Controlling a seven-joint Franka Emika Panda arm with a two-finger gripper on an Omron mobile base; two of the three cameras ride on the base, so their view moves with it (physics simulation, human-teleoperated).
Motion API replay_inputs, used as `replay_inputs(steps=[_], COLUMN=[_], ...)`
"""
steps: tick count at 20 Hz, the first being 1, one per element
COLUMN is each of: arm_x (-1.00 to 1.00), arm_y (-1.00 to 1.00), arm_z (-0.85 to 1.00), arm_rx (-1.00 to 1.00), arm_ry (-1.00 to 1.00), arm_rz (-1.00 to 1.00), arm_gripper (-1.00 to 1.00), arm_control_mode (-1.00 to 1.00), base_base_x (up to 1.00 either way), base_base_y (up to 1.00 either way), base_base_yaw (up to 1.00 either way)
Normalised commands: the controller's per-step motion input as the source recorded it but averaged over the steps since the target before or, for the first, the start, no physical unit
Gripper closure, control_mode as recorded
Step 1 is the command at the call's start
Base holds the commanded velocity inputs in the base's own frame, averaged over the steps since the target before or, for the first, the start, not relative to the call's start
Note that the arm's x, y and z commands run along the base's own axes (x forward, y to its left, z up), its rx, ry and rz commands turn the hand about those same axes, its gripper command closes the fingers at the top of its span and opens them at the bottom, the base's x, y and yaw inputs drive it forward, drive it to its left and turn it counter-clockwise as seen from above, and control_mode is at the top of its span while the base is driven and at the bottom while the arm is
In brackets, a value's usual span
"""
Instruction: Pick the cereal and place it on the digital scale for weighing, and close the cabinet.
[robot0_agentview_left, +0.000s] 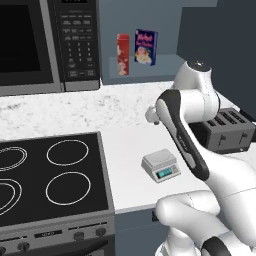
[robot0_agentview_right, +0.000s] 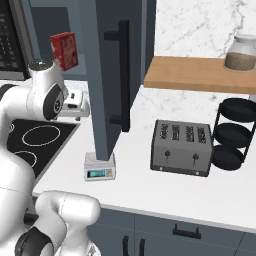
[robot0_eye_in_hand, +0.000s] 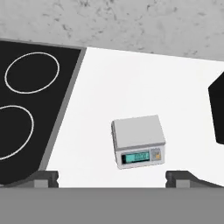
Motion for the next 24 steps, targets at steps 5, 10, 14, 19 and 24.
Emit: replay_inputs(steps=[5, 10, 14, 19, 24], arm_x=[-0.09, 0.0, 0.0, 0.0, 0.0], arm_y=[0.3, 0.39, 0.23, 0.07, 0.02], arm_z=[0.37, 0.47, 0.46, 0.43, 0.29], arm_rx=[0.01, 0.0, 0.0, 0.0, 0.0], arm_ry=[-0.19, -0.13, -0.16, -0.1, -0.14], arm_rz=[0.0, 0.0, 0.0, 0.0, 0.0], arm_gripper=[-1.0, -1.0, -1.0, -1.0, -1.0], arm_control_mode=[-1.0, -1.0, -1.0, -1.0, -1.0], base_base_x=[0.0, 0.0, 0.0, 0.0, 0.0], base_base_y=[0.0, 0.0, 0.0, 0.0, 0.0], base_base_yaw=[0.0, 0.0, 0.0, 0.0, 0.0])
